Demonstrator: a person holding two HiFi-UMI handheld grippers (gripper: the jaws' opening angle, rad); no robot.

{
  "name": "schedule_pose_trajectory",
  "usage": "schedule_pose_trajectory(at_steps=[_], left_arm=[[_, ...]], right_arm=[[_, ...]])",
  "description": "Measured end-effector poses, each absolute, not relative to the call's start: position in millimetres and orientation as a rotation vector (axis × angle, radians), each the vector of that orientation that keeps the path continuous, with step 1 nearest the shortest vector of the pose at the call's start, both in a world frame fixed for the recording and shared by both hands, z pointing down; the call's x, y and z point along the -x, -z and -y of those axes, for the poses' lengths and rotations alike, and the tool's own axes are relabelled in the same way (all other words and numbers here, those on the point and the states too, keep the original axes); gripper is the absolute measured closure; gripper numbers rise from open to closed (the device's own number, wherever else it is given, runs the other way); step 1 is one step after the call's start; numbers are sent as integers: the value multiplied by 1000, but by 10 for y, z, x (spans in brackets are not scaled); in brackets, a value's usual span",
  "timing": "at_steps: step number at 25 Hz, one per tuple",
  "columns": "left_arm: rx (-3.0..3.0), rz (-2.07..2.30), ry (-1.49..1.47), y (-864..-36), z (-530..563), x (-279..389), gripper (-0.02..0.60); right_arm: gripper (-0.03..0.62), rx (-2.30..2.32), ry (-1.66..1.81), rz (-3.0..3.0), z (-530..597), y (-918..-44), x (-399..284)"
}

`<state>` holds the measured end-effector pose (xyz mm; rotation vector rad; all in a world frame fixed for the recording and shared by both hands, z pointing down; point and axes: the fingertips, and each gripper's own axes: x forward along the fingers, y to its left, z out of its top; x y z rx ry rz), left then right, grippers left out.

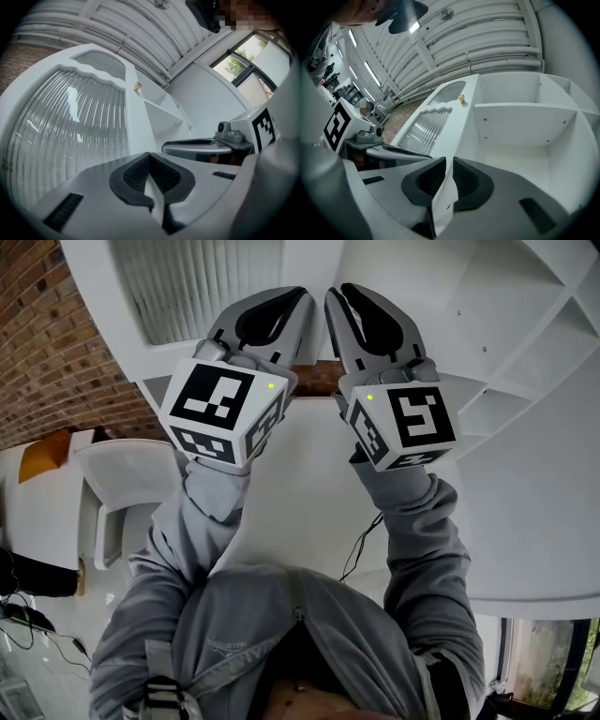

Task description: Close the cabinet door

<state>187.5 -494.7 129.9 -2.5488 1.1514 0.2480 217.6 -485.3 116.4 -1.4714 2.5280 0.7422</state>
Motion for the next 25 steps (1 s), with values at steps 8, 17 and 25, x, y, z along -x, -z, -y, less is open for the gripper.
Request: schedule_pose_trajectory(at_steps=[8,17,25], left_arm=[[2539,-1166,-235,-1335,4908,-1861,577],[2614,-1126,-223,-1623,4478,-1622,577],[2673,-1164,-206,-1964,3954,-1017,577]], right_arm=[[568,1521,-738,-2558,4686,-1270,-2213],[568,1608,-633,-2519,4374,-1470,-2077],[568,1691,-478,-2479,3881,-1866,-1648]])
